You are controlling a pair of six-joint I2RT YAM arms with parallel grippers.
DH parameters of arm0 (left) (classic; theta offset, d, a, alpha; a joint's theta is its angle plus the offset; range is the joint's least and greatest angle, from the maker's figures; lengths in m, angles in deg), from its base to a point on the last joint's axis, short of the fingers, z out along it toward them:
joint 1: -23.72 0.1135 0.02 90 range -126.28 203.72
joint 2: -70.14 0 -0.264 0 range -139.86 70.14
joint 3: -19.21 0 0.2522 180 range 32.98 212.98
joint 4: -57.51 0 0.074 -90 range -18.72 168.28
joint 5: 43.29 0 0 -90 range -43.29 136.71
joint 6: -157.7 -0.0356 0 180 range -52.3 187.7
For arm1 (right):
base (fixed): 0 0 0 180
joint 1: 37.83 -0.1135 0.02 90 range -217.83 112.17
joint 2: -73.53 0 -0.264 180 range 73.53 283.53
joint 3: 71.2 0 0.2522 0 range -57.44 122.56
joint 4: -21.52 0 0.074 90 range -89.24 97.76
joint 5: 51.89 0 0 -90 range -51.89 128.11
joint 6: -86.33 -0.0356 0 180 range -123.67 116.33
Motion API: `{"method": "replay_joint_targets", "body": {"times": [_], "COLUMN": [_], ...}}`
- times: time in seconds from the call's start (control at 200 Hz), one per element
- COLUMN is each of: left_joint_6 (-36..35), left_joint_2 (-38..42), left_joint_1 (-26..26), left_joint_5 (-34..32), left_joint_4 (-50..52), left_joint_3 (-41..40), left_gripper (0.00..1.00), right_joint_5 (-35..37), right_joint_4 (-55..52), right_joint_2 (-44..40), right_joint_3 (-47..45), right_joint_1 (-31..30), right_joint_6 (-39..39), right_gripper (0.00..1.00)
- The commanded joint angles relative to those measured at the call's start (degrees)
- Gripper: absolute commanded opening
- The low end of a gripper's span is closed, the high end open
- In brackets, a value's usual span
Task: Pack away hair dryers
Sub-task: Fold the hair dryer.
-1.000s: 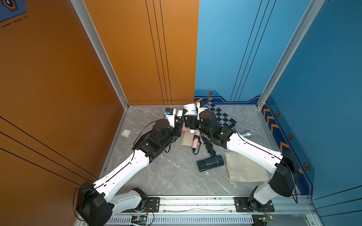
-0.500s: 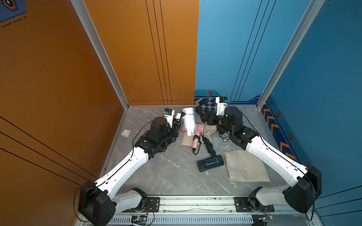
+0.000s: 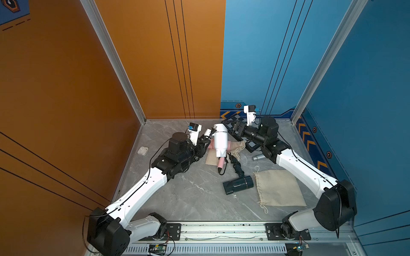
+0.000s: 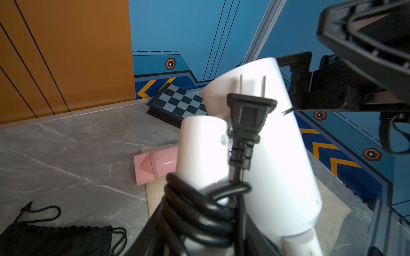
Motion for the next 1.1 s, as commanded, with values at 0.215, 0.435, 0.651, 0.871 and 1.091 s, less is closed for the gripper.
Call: {"method": "replay_joint_targets", "body": {"times": [0.215, 0.435, 0.651, 0.871, 1.091], "left_joint_6": [0.63, 1.92, 2.81, 6.16, 8.82], "left_joint_2": [-2.28, -3.31, -3.65, -4.82, -6.99], "left_joint_1": [-0.93, -1.5, -2.07, -2.79, -4.65], "left_joint_5": [6.34, 6.98, 6.27, 3.38, -1.03], "left_joint_4": [-9.59, -11.85, -12.87, -17.2, -20.49], "left_joint_3": [4.57, 4.9, 5.34, 5.06, 6.04], "left_gripper": [0.02, 0.02, 0.01, 0.0, 0.0], "right_joint_5": [-4.01, -4.94, -2.93, -0.2, 8.46], "right_joint_4": [5.04, 7.73, 8.97, 14.7, 24.28], "right_joint_2": [1.13, 2.76, 3.07, 4.12, 5.15], "right_joint_3": [-0.74, -0.51, -0.4, -0.58, -3.87], "right_joint_1": [0.49, 0.42, 0.23, -1.11, -3.18], "right_joint_6": [-2.53, -5.44, -6.7, -10.0, -14.82], "right_gripper": [0.92, 0.86, 0.55, 0.44, 0.42]}}
